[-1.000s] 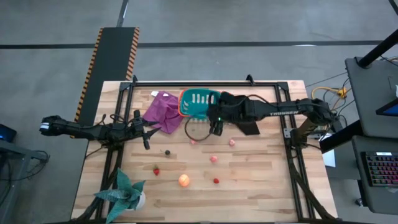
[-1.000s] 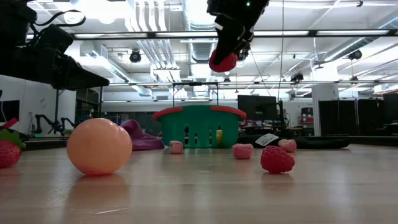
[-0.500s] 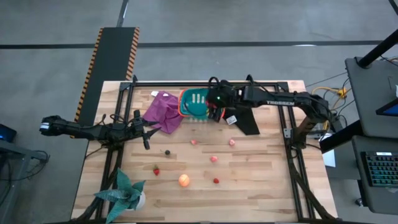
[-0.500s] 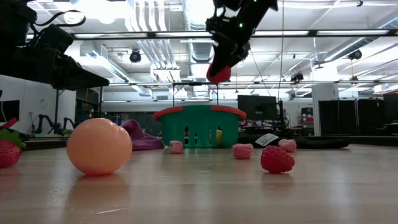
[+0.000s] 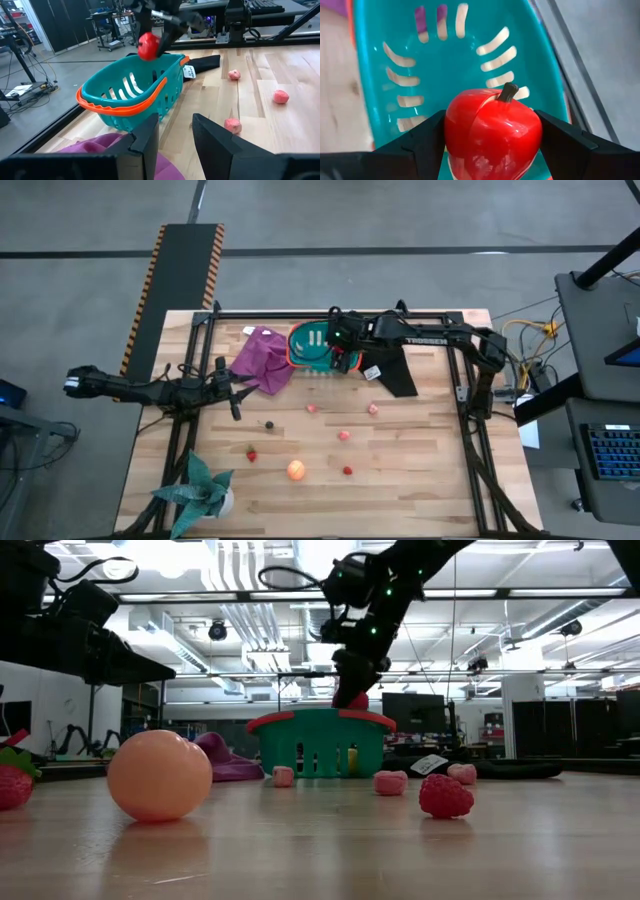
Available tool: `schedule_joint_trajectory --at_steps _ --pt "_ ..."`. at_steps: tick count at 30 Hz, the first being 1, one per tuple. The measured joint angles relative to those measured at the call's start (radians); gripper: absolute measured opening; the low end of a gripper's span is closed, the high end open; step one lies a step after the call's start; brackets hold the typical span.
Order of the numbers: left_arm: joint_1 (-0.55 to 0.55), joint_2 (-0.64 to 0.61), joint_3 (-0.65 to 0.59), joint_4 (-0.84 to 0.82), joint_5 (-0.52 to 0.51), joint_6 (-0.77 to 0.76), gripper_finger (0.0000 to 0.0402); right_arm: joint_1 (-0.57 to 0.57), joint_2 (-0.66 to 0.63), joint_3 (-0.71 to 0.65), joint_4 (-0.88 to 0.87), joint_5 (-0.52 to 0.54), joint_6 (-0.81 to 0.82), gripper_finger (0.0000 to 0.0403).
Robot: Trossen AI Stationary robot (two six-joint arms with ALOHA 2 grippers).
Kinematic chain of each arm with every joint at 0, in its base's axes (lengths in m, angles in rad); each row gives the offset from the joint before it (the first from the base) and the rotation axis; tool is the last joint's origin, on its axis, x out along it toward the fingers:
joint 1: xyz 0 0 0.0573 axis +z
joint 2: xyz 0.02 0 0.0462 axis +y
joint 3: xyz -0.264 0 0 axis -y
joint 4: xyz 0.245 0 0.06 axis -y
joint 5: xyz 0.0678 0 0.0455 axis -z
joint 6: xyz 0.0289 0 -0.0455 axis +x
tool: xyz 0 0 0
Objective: Pick and placing Produce into tupperware
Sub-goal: Put the red apple into the blue bin
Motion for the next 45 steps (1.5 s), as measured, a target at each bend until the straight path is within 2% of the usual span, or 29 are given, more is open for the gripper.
schedule_joint_trajectory --at_steps 10,45 --pt "0.0 0.004 0.0 0.001 0.0 0.0 0.0105 -0.023 0.031 0.0 0.068 0.01 0.029 0.0265" --pt "0.0 0.028 0.0 0.006 0.0 0.0 0.0105 -0.06 0.036 -0.015 0.05 0.01 -0.037 0.0265"
